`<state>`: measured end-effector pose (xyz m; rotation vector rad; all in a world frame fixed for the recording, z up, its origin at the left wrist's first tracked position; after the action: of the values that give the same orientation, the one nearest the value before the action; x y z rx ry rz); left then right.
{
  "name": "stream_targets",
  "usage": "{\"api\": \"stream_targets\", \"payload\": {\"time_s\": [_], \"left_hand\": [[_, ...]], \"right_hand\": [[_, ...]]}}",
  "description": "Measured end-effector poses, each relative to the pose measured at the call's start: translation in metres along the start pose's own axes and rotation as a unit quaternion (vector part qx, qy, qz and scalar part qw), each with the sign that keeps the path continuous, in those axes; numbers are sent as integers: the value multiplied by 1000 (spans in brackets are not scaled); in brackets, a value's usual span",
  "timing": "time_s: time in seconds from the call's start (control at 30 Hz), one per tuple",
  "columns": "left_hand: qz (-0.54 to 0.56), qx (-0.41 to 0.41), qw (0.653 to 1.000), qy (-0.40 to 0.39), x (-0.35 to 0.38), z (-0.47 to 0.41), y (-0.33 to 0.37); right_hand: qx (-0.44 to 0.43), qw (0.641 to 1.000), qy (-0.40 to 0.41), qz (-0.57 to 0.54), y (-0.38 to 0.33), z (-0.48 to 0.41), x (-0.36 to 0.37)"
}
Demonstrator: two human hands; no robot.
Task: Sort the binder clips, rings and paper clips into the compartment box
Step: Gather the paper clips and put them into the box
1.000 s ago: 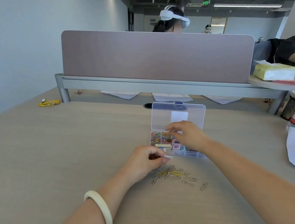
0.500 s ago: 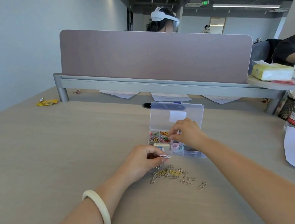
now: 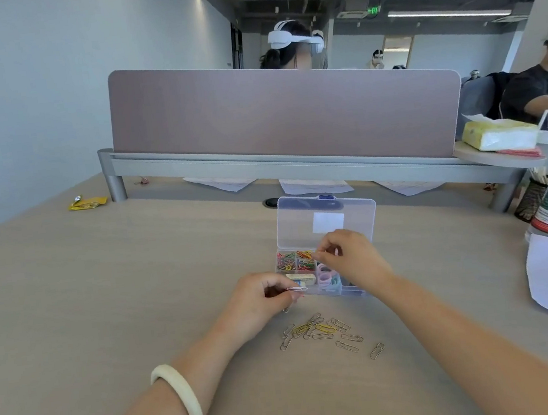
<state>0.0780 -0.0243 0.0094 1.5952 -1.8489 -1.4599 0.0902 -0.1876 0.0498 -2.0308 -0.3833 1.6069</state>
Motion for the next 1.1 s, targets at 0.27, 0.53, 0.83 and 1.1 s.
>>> {"api": "stream_targets", "payload": {"time_s": [0.27, 0.53, 0.83, 1.1], "left_hand": [[-83, 1, 992, 94, -34, -48, -1], [-335, 47, 934, -118, 11, -83, -1], [-360, 69, 913, -177, 24, -87, -2], [-309, 74, 940, -124, 4, -81, -1]], "right_hand": [[-5, 992, -105, -70, 49, 87, -14], [-28, 987, -155, -20, 59, 98, -6], [-50, 994, -92, -38, 45, 97, 3], [-37, 994, -91, -56, 45, 98, 2]]}}
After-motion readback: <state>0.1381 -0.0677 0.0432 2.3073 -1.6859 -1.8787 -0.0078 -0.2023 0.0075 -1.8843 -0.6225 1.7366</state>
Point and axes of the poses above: each hand's wrist, its own z-axis away from the middle knuckle, its own x-axis out of the palm, y = z × x, the point moved 7 cm from there along -z, towards the middle knuckle, and after that the axes turned 14 degrees about x, right-handed, at the moved point
